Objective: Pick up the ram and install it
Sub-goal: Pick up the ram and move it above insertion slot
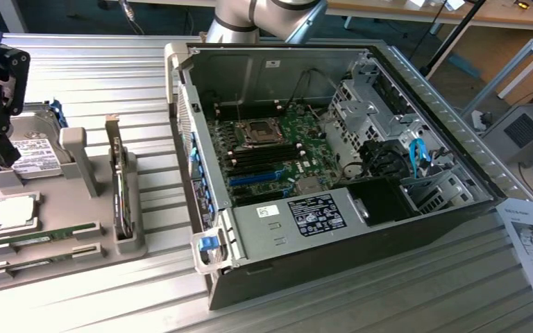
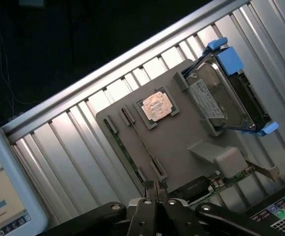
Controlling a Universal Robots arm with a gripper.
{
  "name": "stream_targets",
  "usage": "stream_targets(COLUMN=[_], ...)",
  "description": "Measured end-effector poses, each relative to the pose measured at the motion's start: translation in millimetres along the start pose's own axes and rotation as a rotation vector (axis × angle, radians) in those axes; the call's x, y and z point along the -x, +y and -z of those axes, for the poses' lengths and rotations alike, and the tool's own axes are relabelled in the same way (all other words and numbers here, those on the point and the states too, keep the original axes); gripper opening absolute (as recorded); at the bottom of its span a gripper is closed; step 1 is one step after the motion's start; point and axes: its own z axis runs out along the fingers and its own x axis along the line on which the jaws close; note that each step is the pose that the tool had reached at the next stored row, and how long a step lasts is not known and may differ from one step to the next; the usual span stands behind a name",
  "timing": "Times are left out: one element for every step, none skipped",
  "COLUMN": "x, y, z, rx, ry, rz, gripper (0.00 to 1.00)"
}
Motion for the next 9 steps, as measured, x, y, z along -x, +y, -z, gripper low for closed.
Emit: stream_targets(x=[0.0, 0.0, 0.0, 0.0, 0.0, 0.0, 0.0, 0.0, 0.0], y=[0.0, 0.0, 0.0, 0.0, 0.0, 0.0, 0.0, 0.0, -0.1], z=[-0.1, -0.2, -0.2, -0.3, -0.4, -0.5, -0.6, -0.8, -1.0], rx=[0.0001, 0.0002, 0.0004, 0.0005, 0.0006, 0.0007, 0.001, 0.0012, 0.0013], ry=[0.0004, 0.0008, 0.0012, 0.0017, 0.0021, 0.0024, 0.0033, 0.0039, 0.0044], rz=[0.016, 0.032, 0.048, 0.065, 0.082, 0.096, 0.125, 0.152, 0.17], gripper=[0.11, 0.11, 0.11, 0.11, 0.11, 0.11, 0.11, 0.11, 0.11])
